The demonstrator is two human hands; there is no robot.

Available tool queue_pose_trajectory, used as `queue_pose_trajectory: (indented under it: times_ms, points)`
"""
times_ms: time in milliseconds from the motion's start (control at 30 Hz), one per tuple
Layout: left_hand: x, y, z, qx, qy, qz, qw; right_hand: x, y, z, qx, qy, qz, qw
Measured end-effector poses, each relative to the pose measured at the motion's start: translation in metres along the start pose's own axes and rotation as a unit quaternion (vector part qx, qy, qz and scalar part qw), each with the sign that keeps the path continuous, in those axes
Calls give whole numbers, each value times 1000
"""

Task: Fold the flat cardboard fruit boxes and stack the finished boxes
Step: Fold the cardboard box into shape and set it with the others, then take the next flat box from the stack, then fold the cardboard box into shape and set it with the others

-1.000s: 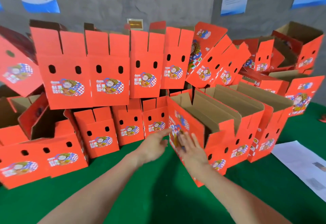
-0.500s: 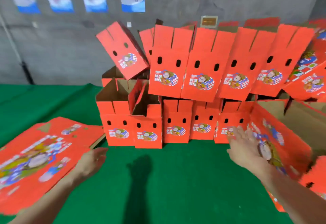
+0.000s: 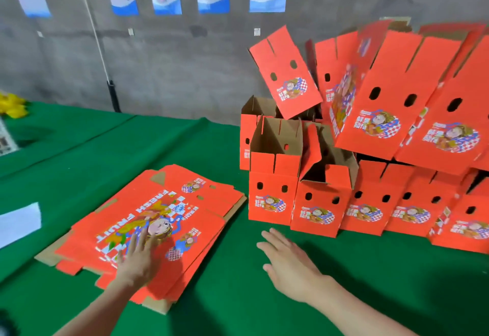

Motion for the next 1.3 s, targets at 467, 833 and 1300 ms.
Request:
queue_pose_trajectory:
  times_ms: [467,833,1300]
  points:
    - [3,14,-56,-7,-6,-54,999,57,-104,-102,166,-78,10,983]
    - [-3,27,-38,47,-62,-122,989,83,-126,-132,235,29,44,971]
    - [-33,107,90,-387,263,-239,851,81,-133,-14,-67,46,118,990]
Point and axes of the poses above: each hand's wrist, its own y-axis away from the middle knuckle, its own z-axis out of the back of the hand, x = y × z, the point moved 4 cm from there along -y, towards the middle knuckle, and after that the axes turned 14 degrees about z, right-handed, at the moved point
